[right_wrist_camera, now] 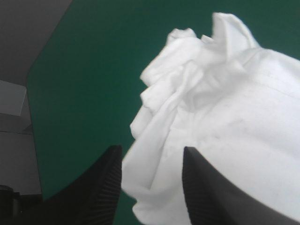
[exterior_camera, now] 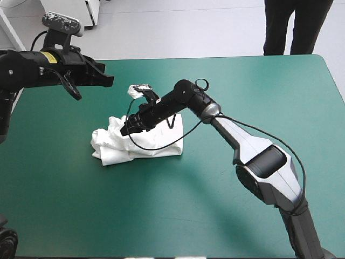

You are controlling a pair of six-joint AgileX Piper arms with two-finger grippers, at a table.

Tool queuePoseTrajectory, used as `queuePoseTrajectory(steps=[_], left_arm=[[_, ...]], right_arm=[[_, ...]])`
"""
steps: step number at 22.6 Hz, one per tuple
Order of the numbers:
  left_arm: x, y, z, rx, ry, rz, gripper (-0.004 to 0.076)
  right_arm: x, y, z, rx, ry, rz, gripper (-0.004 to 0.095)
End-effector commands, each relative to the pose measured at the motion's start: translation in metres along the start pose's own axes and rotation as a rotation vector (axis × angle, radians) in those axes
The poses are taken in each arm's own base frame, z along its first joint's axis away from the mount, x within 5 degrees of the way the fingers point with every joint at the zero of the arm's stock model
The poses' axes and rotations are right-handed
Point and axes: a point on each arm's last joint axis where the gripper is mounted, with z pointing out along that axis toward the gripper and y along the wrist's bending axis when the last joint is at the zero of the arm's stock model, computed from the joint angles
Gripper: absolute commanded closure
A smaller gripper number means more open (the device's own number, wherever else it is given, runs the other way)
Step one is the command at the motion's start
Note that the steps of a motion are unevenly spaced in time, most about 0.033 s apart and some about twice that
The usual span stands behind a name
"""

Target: Fold the cloth

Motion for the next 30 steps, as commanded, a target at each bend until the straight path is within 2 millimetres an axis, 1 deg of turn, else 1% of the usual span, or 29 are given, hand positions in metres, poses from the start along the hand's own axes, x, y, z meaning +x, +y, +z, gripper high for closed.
queuePoseTrajectory(steps=[1, 3, 6, 9, 10, 11, 12, 13, 14, 15, 18, 19, 22, 23, 27, 30], left_arm=[[0.000, -0.008, -0.030, 0.011, -0.046, 0.003, 0.0733], [0.000, -0.009, -0.031, 0.011, -0.051, 0.004, 0.0733], [0.000, -0.010, -0.035, 0.012, -0.058, 0.006, 0.0733], [0.001, -0.011, -0.040, 0.012, -0.069, 0.008, 0.0733], [0.001, -0.011, -0.041, 0.012, -0.072, 0.008, 0.0733], [0.001, -0.012, -0.045, 0.015, -0.080, 0.008, 0.0733], [0.001, -0.013, -0.046, 0.017, -0.084, 0.009, 0.0733], [0.002, -0.013, -0.049, 0.010, -0.087, 0.011, 0.0733], [0.002, -0.013, -0.050, 0.005, -0.088, 0.013, 0.0733], [0.002, -0.013, -0.049, 0.007, -0.087, 0.012, 0.0732], [0.002, -0.014, -0.049, 0.019, -0.089, 0.009, 0.0730], [0.001, -0.014, -0.049, 0.025, -0.090, 0.010, 0.0710], [0.001, -0.017, -0.049, 0.053, -0.096, 0.007, 0.0644], [0.001, -0.017, -0.049, 0.055, -0.096, 0.007, 0.0623], [0.001, -0.017, -0.049, 0.054, -0.096, 0.009, 0.0615], [0.001, -0.017, -0.049, 0.052, -0.096, 0.020, 0.0615]], right_arm=[[-0.021, 0.041, -0.032, -0.084, -0.115, -0.065, 0.0390], [-0.025, 0.045, -0.038, -0.082, -0.122, -0.092, 0.0387], [-0.031, 0.046, -0.054, 0.001, -0.109, -0.160, 0.0387], [-0.030, 0.032, -0.075, 0.171, -0.023, -0.157, 0.0387], [-0.031, 0.025, -0.081, 0.230, -0.029, -0.118, 0.0387], [-0.034, 0.013, -0.102, 0.287, -0.062, -0.051, 0.0387], [-0.035, 0.009, -0.113, 0.301, -0.078, -0.040, 0.0387], [-0.035, 0.002, -0.132, 0.322, -0.106, -0.008, 0.0387], [-0.034, -0.001, -0.143, 0.334, -0.120, 0.013, 0.0387], [-0.030, -0.008, -0.159, 0.357, -0.131, 0.043, 0.0386], [-0.019, -0.021, -0.178, 0.385, -0.128, 0.111, 0.0387], [-0.011, -0.025, -0.183, 0.385, -0.115, 0.148, 0.0386], [0.005, -0.032, -0.178, 0.361, -0.064, 0.181, 0.0385], [0.010, -0.036, -0.173, 0.351, -0.042, 0.200, 0.0381], [0.014, -0.055, -0.151, 0.282, -0.008, 0.223, 0.0381], [0.018, -0.073, -0.134, 0.258, 0.023, 0.267, 0.0381]])
